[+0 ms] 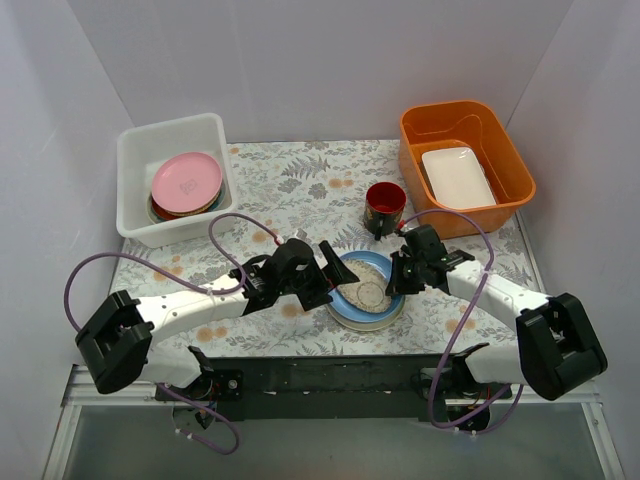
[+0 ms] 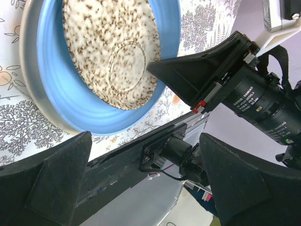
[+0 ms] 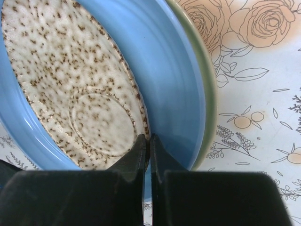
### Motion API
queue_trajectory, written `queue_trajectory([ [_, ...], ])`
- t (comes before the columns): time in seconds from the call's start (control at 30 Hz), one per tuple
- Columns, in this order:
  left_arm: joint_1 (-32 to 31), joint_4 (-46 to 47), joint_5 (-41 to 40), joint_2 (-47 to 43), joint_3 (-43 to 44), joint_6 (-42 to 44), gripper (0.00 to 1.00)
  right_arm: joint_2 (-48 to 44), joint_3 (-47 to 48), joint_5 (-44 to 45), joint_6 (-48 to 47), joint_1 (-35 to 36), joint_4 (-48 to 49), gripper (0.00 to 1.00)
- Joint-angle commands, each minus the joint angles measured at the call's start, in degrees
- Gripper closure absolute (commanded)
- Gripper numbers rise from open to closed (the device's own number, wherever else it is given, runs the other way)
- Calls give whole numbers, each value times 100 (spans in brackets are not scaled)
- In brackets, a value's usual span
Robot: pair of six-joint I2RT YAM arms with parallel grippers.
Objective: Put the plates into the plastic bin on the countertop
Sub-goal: Pick up the plate at the center of the board.
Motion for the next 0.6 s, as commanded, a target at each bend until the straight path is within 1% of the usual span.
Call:
queue_trajectory([
  [0.0, -34, -64, -234, -391, -160, 27, 2, -299, -30, -140, -20, 3, -48, 99],
  [0.27, -34, -126, -278, -690, -371, -35, 2, -880, 303, -97, -10, -6, -496, 99],
  [0.3, -34, -135, -452, -716, -389, -44, 2, -985, 330, -97, -10, -6, -566, 99],
  [0.57, -34, -170, -498, -717, -424, -44, 2, -1372, 488, -361, -2, -6, -611, 99],
])
